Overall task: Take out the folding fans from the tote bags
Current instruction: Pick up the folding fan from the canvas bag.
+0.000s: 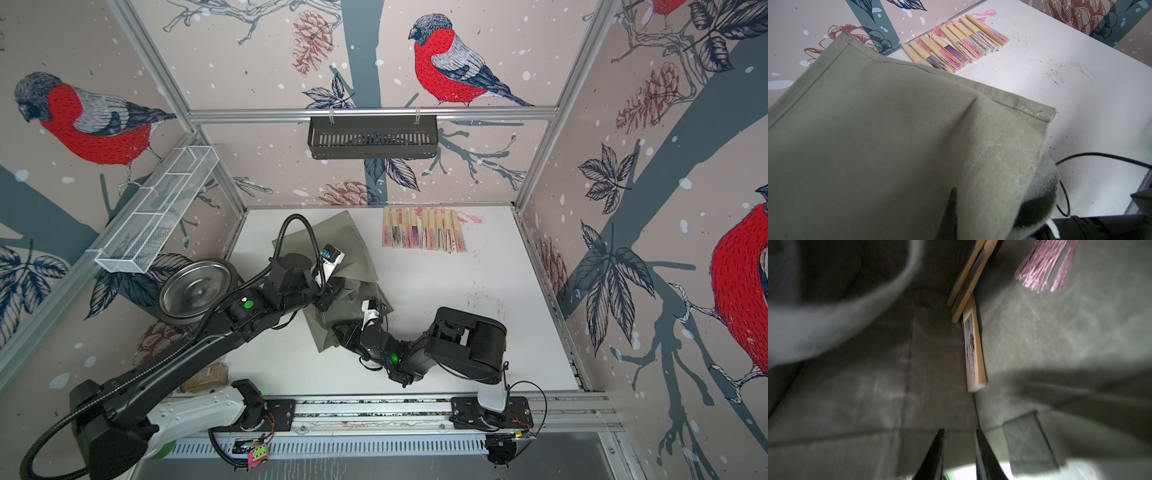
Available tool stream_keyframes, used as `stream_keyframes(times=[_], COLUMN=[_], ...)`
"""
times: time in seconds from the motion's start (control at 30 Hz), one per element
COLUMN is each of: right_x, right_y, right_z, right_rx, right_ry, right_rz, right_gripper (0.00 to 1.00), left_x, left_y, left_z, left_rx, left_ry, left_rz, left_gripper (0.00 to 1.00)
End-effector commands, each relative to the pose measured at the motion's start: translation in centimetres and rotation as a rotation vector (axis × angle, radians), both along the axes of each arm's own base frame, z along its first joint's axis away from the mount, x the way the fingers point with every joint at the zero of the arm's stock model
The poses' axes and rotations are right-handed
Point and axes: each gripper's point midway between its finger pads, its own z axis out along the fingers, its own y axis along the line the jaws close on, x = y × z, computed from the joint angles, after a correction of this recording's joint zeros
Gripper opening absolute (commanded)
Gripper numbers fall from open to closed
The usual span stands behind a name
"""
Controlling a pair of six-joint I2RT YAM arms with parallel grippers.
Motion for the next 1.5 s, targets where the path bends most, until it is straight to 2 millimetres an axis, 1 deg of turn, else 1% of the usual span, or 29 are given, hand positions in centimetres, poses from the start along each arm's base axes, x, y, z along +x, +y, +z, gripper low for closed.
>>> stream_keyframes(times=[0.0,0.03,0.13,0.2,0.4,0.43,0.5,0.57,0.63,0.7,0.77,0.97,1.1,1.2,1.3,1.47], right_x=[1.5,2.0,3.3,3.8,4.4,4.4,4.2,4.1,3.5,2.6,2.2,2.3,3.2,3.5,3.6,3.6], right_y=[1.1,1.4,2.2,2.9,4.7,4.8,5.1,5.5,6.2,7.3,8.3,9.6,10.4,10.9,11.3,10.7], right_z=[2.2,2.1,1.0,0.3,-2.9,-3.4,-3.6,-4.5,-4.6,-5.1,-5.3,-6.0,-6.7,-5.8,-5.6,-4.1], right_rx=[0.123,0.110,0.060,0.053,-0.041,-0.048,-0.034,-0.058,-0.055,-0.074,-0.066,-0.040,-0.056,-0.004,0.018,0.054], right_ry=[0.003,-0.006,-0.006,0.000,0.006,0.016,0.011,0.045,0.057,0.073,0.083,0.103,0.093,0.052,0.029,-0.032], right_rz=[-0.019,-0.013,-0.018,0.006,0.080,0.094,0.124,0.165,0.217,0.296,0.348,0.421,0.432,0.448,0.461,0.459], right_gripper=[0.32,0.33,0.36,0.37,0.43,0.43,0.45,0.45,0.45,0.46,0.45,0.41,0.40,0.35,0.26,0.16], left_x=[0.3,0.4,0.4,0.4,0.6,0.6,0.5,0.3,0.2,0.2,0.2,-0.1,-0.3,-0.4,-0.4,-0.4], left_y=[-0.3,-0.3,-0.5,-0.7,-0.4,-0.3,-0.4,-0.4,-0.4,-0.3,-0.4,-0.3,-0.3,-0.4,-0.2,-0.2], left_z=[1.0,0.9,0.7,0.9,1.1,0.9,0.7,0.5,0.3,0.1,0.0,0.1,0.0,0.1,0.0,-0.2], left_rx=[-0.018,-0.015,-0.016,-0.024,-0.017,-0.012,-0.010,-0.013,-0.018,-0.012,-0.011,-0.023,-0.029,-0.035,-0.035,-0.030], left_ry=[-0.031,-0.031,-0.023,-0.025,-0.037,-0.037,-0.034,-0.028,-0.031,-0.029,-0.024,-0.028,-0.026,-0.025,-0.027,-0.021], left_rz=[-0.008,-0.008,-0.014,-0.018,-0.004,-0.004,-0.008,-0.015,-0.017,-0.018,-0.021,-0.028,-0.032,-0.035,-0.030,-0.027], left_gripper=[0.00,0.00,0.00,0.00,0.00,0.00,0.00,0.00,0.00,0.00,0.00,0.00,0.00,0.00,0.00,0.00])
